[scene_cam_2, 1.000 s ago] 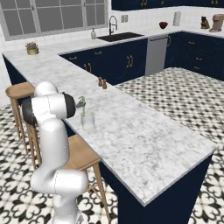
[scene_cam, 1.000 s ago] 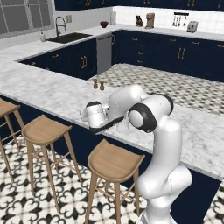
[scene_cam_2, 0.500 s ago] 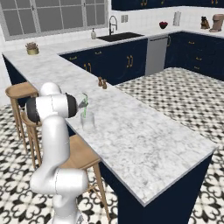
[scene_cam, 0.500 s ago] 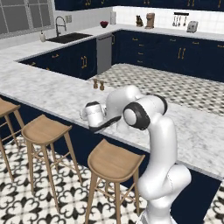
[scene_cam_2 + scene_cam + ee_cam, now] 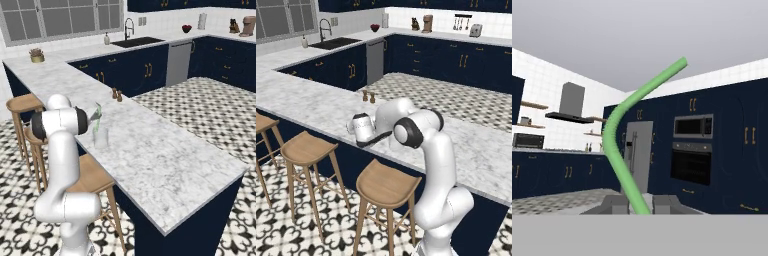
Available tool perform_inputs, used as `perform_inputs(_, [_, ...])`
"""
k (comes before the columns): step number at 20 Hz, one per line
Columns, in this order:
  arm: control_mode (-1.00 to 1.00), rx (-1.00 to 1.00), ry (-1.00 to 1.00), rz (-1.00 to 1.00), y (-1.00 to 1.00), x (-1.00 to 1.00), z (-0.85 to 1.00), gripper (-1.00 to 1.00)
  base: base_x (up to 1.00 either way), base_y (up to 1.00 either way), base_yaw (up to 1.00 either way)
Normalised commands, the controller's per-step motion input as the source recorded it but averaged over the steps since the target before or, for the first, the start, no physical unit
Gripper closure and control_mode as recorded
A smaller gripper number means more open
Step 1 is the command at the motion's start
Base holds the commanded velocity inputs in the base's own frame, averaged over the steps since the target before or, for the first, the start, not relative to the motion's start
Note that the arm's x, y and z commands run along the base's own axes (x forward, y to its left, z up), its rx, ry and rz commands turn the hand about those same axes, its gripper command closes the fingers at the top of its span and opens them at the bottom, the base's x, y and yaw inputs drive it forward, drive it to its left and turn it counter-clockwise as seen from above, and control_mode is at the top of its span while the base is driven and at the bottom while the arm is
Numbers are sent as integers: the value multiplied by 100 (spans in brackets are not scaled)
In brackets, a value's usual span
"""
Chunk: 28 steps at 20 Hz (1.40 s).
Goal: Take a straw from the drawer in front and place it inside the glass cup on the dining counter.
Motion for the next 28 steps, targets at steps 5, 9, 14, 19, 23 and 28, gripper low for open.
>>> perform_inputs(5, [-100,0,-5,0,0,23,0,100,0,0,0])
perform_inputs(9, [-100,0,-5,0,0,29,0,100,0,0,0])
perform_inputs(14, [-100,0,-13,0,0,-2,20,100,0,0,0])
perform_inputs(19, [-100,0,-20,0,0,-28,22,100,0,0,0])
perform_inputs(23, [-100,1,-22,0,-10,-37,0,100,0,0,0])
perform_inputs(28, [-100,4,-9,0,-31,-3,-8,100,0,0,0])
